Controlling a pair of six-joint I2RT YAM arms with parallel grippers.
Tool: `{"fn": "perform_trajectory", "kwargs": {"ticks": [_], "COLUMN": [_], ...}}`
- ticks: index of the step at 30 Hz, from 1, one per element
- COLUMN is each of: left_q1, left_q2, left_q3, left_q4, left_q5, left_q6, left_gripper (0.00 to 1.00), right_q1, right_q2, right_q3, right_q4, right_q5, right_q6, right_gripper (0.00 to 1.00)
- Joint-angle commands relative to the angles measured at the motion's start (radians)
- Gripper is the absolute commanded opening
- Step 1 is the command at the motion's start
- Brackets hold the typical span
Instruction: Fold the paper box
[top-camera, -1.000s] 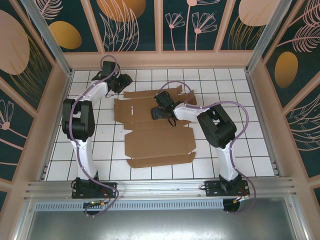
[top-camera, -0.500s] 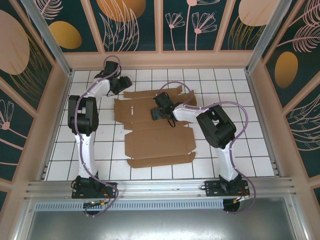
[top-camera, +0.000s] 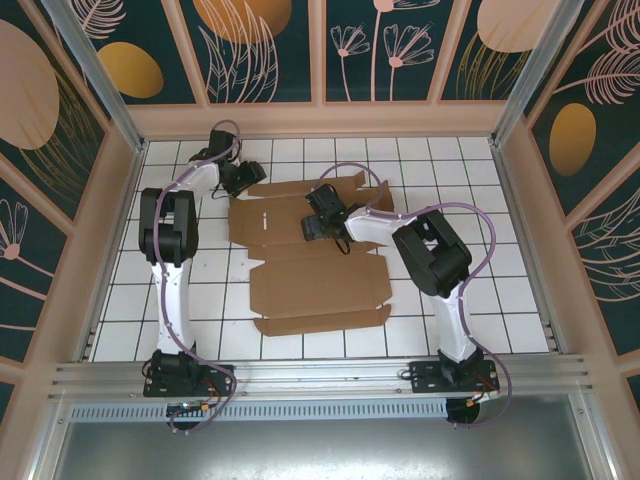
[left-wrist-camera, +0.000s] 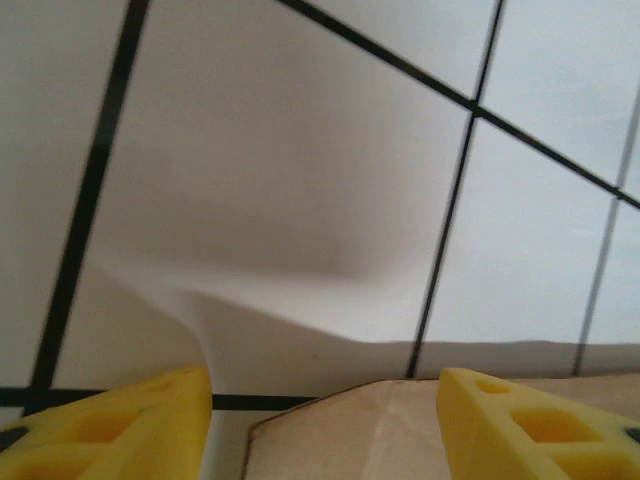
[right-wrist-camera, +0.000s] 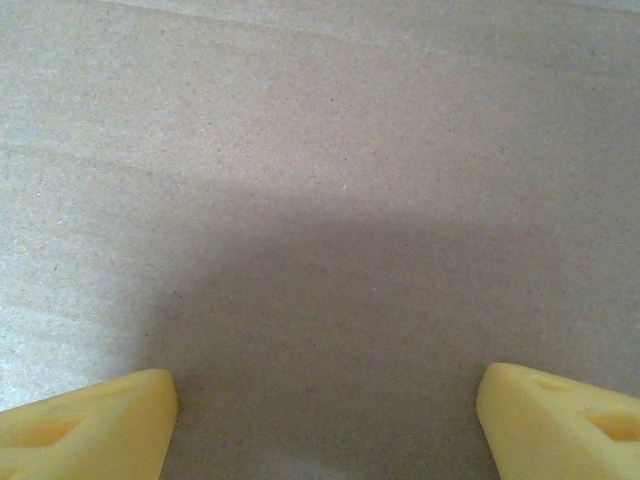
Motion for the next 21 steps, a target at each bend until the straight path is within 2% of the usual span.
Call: {"fn": "perform_trajectory", "kwargs": {"ticks": [1, 11, 21], "left_q1": [-0.001, -0.005, -0.033], "left_q2": [0.006, -0.063, -0.096], "left_q3": [-0.031, -0.117, -0.139], "left_q4": [0.056, 0.173, 0.209], "left_q5": [0.103, 0.198, 0.202], "left_q6": [-0.001, -0.095, -0.125], "left_gripper": [0.60, 0.54, 0.52], "right_q1": [0.004, 0.013, 0.018], "right_q2": [0.098, 0.123, 0.151], "right_q3": [-0.051, -0.031, -0.014], "right_q4": [-0.250, -0.252, -0.261], "right_q5": [-0.016, -0.021, -0.019], "right_q6": [0.033, 0.037, 0.036], "right_gripper": [0.81, 0.80, 0.80]}}
